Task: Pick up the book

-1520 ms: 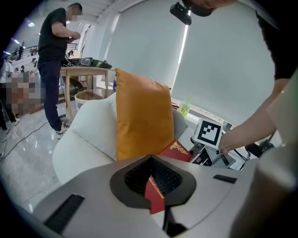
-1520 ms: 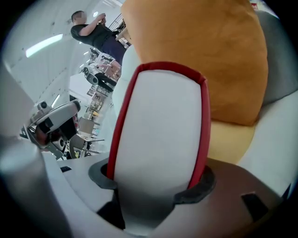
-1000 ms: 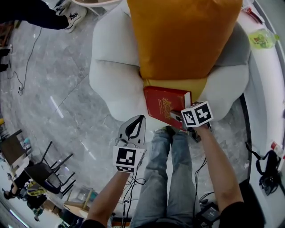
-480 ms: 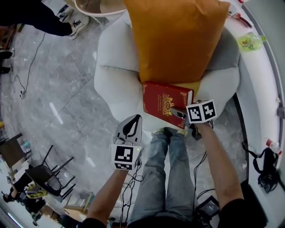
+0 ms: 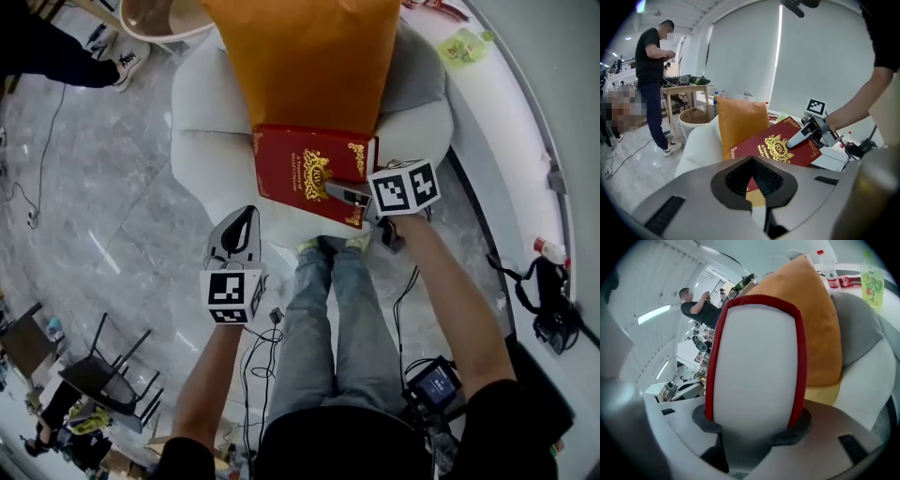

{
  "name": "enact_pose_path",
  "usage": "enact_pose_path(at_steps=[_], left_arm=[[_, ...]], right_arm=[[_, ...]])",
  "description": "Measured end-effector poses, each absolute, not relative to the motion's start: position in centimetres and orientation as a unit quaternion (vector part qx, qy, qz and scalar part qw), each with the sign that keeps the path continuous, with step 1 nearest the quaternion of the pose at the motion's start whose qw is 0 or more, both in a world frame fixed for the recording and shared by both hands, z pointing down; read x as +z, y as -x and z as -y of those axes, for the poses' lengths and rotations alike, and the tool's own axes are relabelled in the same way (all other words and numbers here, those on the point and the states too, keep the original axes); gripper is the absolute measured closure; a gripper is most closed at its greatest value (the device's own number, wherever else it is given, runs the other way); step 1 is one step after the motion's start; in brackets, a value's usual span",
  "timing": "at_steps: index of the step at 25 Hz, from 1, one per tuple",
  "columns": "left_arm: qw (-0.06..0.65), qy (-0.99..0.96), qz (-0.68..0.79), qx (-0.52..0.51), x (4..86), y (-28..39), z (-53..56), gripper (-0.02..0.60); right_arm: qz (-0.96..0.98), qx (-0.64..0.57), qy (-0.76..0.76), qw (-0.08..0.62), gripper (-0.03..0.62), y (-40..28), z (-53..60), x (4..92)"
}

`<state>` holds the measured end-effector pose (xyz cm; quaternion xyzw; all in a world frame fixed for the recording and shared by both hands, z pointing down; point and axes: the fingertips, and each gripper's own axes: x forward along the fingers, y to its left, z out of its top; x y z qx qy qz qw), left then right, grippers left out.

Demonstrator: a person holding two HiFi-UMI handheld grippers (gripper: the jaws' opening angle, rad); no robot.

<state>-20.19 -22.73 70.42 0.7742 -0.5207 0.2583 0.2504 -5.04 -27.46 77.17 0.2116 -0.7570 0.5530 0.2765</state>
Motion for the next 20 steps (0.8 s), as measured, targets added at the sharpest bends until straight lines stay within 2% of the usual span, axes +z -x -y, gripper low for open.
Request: enact_pose_path(at_steps=[6, 12, 20], left_arm=[[0.238, -0.781, 0.518, 0.256, 66.6, 18.8, 23.4, 0.577], [0.216, -0.801, 0.499, 0.250, 62.3, 15.5, 24.2, 0.575], [0.187, -0.827, 0.490, 0.203, 53.3, 15.2, 26.6, 0.575]], right_arm=[[0.774, 0.538, -0.230, 0.243, 0.344, 1.9, 28.1, 70.6], [0.791, 0.525, -0.256, 0.181, 0.344, -1.8, 29.2, 63.3], [0.820, 0.488, -0.284, 0.098, 0.345, -3.6, 29.4, 52.4]])
